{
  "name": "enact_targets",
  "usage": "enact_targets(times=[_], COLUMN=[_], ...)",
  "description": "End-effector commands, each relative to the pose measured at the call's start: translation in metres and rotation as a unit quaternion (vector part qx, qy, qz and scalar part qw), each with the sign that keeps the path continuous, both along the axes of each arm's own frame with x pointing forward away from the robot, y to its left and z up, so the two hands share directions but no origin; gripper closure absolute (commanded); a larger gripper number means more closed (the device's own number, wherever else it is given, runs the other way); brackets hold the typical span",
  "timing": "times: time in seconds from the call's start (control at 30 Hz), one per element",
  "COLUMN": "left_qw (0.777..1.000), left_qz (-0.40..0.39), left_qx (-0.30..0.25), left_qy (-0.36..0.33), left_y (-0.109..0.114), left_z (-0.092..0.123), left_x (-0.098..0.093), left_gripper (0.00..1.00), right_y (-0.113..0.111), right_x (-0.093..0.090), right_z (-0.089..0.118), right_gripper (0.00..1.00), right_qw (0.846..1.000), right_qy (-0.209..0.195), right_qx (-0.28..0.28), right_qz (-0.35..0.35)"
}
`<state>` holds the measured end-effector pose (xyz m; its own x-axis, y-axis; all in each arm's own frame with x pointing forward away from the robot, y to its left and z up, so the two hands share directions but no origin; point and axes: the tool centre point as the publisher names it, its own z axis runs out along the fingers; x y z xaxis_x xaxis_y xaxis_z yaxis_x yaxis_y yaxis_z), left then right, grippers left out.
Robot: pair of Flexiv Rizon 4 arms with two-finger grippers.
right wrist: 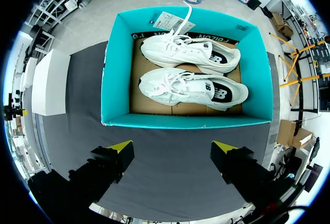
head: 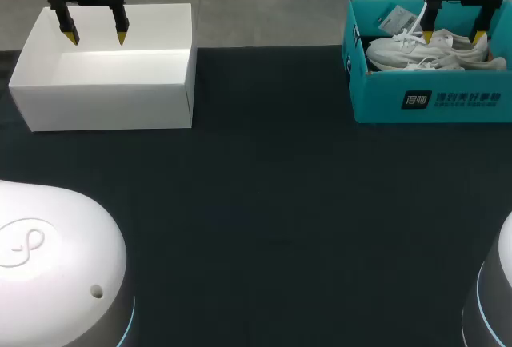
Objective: Take the shoe out of the shoebox, open the shoe tongue, remove and reinsert the insole, then place the shoe into the shoebox
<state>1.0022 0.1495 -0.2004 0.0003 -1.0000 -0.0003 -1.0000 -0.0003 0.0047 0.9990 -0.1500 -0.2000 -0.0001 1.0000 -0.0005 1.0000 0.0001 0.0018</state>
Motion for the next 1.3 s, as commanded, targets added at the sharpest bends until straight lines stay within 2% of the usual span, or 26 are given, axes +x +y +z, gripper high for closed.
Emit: enact_targets(times=[0.03,0.67,0.8,1.0,1.03,1.3], left_qw=[1.000,1.000,1.000,1.000,1.000,1.000], left_qz=[0.000,0.000,0.000,0.000,0.000,0.000], left_qx=[0.000,0.000,0.000,0.000,0.000,0.000], left_qy=[0.000,0.000,0.000,0.000,0.000,0.000], left_y=[0.000,0.000,0.000,0.000,0.000,0.000], left_z=[0.000,0.000,0.000,0.000,0.000,0.000], left_x=[-0.001,-0.001,-0.001,-0.001,-0.001,-0.001], left_gripper=[0.00,0.00,0.00,0.00,0.00,0.00], right_y=[0.000,0.000,-0.027,-0.067,-0.074,-0.110], right_x=[0.000,0.000,-0.001,0.010,0.012,0.030], right_z=[0.000,0.000,-0.004,-0.012,-0.013,-0.033], right_gripper=[0.00,0.00,0.00,0.00,0.00,0.00], right_qw=[1.000,1.000,1.000,0.999,0.999,0.998], right_qy=[0.000,0.000,-0.011,-0.009,-0.019,-0.003], right_qx=[0.000,0.000,-0.007,-0.015,-0.008,-0.035], right_qz=[0.000,0.000,-0.022,-0.034,-0.037,-0.055])
